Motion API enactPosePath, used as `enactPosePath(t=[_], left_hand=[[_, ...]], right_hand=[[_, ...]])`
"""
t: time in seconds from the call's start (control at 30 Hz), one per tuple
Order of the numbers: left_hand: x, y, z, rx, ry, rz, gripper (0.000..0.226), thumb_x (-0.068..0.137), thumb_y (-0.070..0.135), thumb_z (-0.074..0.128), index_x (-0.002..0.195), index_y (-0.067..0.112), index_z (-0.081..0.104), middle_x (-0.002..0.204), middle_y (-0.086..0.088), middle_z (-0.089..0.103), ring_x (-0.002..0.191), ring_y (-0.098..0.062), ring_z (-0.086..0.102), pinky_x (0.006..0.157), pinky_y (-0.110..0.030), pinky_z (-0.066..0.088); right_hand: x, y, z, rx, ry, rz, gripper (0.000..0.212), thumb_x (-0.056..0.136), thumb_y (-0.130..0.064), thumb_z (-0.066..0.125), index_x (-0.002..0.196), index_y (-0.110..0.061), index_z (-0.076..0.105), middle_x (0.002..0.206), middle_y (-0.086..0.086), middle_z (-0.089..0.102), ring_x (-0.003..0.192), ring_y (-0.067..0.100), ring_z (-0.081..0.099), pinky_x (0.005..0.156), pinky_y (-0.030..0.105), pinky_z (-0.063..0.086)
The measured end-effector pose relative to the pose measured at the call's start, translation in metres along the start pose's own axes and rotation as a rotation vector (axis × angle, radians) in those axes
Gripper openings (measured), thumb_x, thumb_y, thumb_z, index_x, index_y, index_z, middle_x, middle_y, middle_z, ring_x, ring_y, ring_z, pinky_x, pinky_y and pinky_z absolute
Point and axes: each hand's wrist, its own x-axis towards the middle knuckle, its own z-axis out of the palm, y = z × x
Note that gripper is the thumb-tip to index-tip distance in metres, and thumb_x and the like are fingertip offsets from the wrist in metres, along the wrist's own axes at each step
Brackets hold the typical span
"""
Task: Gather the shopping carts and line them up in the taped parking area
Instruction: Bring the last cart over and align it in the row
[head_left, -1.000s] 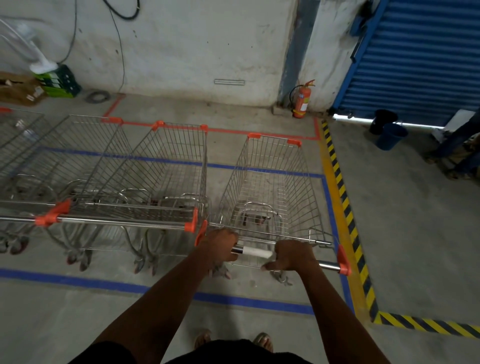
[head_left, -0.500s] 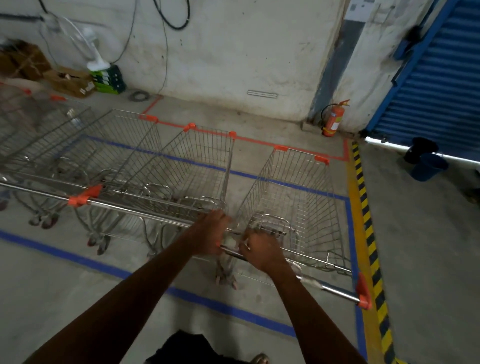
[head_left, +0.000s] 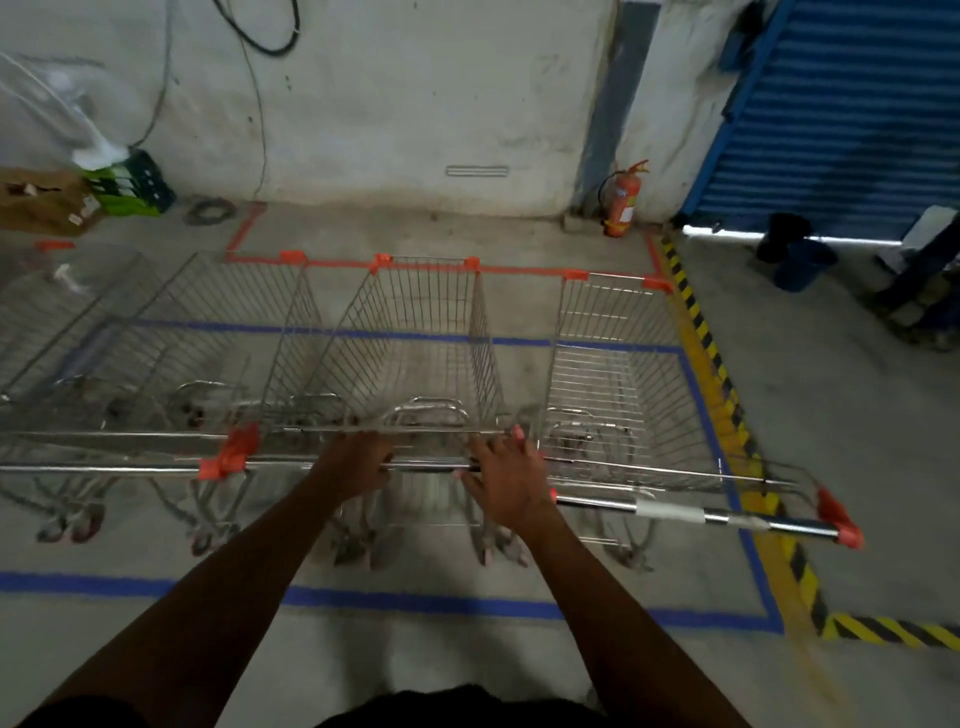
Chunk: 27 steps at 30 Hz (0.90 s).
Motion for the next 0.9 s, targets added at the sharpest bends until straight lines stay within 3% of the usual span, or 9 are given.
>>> enactPosePath(t=[0.07, 0.17, 0.3, 0.43, 0.63, 0.8, 0.9], left_hand=[[-0.001, -0.018, -0.003, -0.02, -0.076, 0.005, 0.02, 0.087, 0.038, 0.068, 0.1, 0.022, 0.067, 0.095, 0.0, 0.069, 0.083, -0.015, 0.062, 0.076, -0.031, 0.053], [-0.002, -0.026, -0.001, 0.132, -0.141, 0.008, 0.035, 0.096, 0.048, 0.056, 0.111, 0.018, 0.068, 0.11, -0.002, 0.069, 0.101, -0.021, 0.064, 0.084, -0.033, 0.049], [-0.007, -0.024, 0.006, 0.207, -0.118, 0.043, 0.04, 0.091, 0.049, 0.054, 0.11, 0.018, 0.071, 0.105, -0.004, 0.071, 0.094, -0.023, 0.067, 0.082, -0.033, 0.055], [-0.016, -0.028, 0.013, 0.187, -0.072, 0.066, 0.033, 0.089, 0.044, 0.055, 0.104, 0.019, 0.071, 0.095, -0.003, 0.071, 0.082, -0.021, 0.067, 0.068, -0.031, 0.052], [-0.018, -0.026, 0.013, 0.196, -0.077, 0.057, 0.026, 0.089, 0.04, 0.058, 0.1, 0.019, 0.069, 0.087, -0.001, 0.066, 0.08, -0.02, 0.066, 0.07, -0.032, 0.057], [-0.015, -0.018, 0.014, 0.181, -0.054, 0.05, 0.025, 0.089, 0.038, 0.059, 0.1, 0.018, 0.069, 0.086, -0.002, 0.066, 0.078, -0.022, 0.067, 0.071, -0.033, 0.058], [-0.016, -0.015, 0.015, 0.187, -0.051, 0.041, 0.024, 0.088, 0.036, 0.059, 0.098, 0.017, 0.07, 0.079, -0.001, 0.063, 0.072, -0.02, 0.064, 0.067, -0.032, 0.056]], right_hand=[[0.0, -0.006, 0.017, -0.032, -0.014, 0.077, 0.06, 0.099, -0.07, 0.024, 0.136, -0.03, 0.05, 0.14, 0.009, 0.059, 0.146, 0.037, 0.035, 0.114, 0.066, 0.03], [-0.011, -0.018, 0.019, -0.099, 0.061, 0.122, 0.048, 0.099, -0.056, 0.047, 0.132, -0.023, 0.057, 0.139, 0.007, 0.06, 0.15, 0.036, 0.029, 0.121, 0.062, 0.021], [-0.019, -0.031, 0.014, -0.127, 0.116, 0.176, 0.047, 0.09, -0.048, 0.069, 0.123, -0.014, 0.064, 0.128, 0.013, 0.066, 0.136, 0.037, 0.049, 0.123, 0.054, 0.013], [-0.028, -0.036, 0.023, -0.056, 0.123, 0.197, 0.044, 0.088, -0.047, 0.069, 0.115, -0.012, 0.064, 0.111, 0.012, 0.067, 0.13, 0.039, 0.052, 0.123, 0.062, 0.015], [-0.039, -0.038, 0.029, -0.07, 0.076, 0.17, 0.053, 0.1, -0.062, 0.047, 0.118, -0.014, 0.06, 0.118, 0.012, 0.066, 0.139, 0.04, 0.044, 0.123, 0.062, 0.011], [-0.045, -0.032, 0.024, -0.094, 0.041, 0.165, 0.055, 0.102, -0.06, 0.045, 0.123, -0.012, 0.06, 0.12, 0.01, 0.066, 0.133, 0.035, 0.049, 0.124, 0.042, -0.016], [-0.046, -0.029, 0.024, -0.1, 0.028, 0.147, 0.054, 0.102, -0.061, 0.044, 0.121, -0.013, 0.06, 0.117, 0.009, 0.066, 0.13, 0.036, 0.051, 0.123, 0.041, -0.019]])
